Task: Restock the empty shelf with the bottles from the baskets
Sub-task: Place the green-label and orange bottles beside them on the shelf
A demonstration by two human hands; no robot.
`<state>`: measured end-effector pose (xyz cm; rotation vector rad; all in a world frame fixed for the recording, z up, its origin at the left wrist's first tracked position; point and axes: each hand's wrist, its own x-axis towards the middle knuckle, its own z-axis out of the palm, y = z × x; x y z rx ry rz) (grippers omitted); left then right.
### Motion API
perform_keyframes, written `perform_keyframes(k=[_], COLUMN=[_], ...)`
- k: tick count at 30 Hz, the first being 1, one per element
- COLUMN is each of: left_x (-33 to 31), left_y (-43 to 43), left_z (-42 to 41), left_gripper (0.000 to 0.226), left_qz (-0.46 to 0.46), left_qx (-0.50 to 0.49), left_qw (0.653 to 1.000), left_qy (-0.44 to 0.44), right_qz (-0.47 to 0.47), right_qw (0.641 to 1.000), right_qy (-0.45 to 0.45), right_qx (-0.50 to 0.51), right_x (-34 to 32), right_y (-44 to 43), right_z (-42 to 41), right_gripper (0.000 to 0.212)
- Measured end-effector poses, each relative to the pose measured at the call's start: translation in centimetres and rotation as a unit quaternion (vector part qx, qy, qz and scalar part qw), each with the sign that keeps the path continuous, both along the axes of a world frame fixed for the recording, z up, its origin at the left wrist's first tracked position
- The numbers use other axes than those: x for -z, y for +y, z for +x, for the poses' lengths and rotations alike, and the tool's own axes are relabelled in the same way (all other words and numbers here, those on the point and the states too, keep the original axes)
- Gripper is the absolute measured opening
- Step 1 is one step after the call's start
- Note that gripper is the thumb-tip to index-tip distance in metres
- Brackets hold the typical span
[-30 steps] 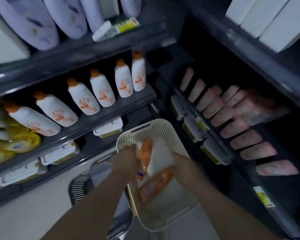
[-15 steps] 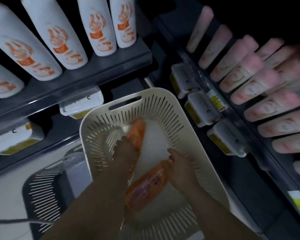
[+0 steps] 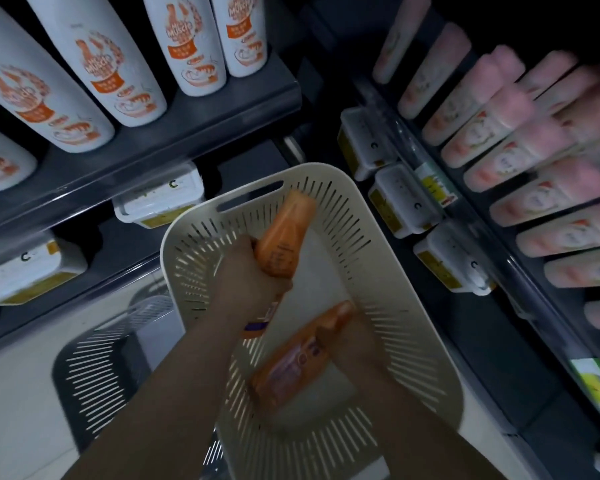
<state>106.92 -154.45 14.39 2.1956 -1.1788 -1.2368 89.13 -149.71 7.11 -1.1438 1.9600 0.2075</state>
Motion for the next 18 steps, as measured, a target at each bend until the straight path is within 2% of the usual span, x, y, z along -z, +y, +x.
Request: perform_keyframes(k=[4,9,12,16,18], left_x=[-2.3,-3.7,-5.1,-8.7,-11.3], left_y=[0.9,1.2,1.3,1.8,2.0], left_z=[0.9,1.4,1.6,2.6,3.3], left_gripper=[0.059,0.059,0.061,0.058,0.053], left_qz=[-0.015,-0.051,-0.079,-0.103,-0.096], left_qx=[-0.041,-0.078,-0.084,-0.081,-0.092], left_qw=[0.996,0.988,0.986,0.983,0.978], left_qy=[0.072,0.12,0.122,0.127,0.161], right_qz=[0.012,0.003,-0.008,-0.048,-0.071], right_qw=[0.991,0.973,0.981,0.992,0.993], right_qy=[-0.03,-0.055,-0.062,-0.071,-0.085], right_qx=[0.128,0.223,0.181,0.091,0.052], right_x=[2.7,4.1,3.3,-2.3,-5.8], right_y=[0.2,0.2,0.2,-0.7,-1.3], right_z=[1.7,2.2,2.5,3.9,4.1], right_gripper=[0.083,0.112,0.094,0.083,0.081])
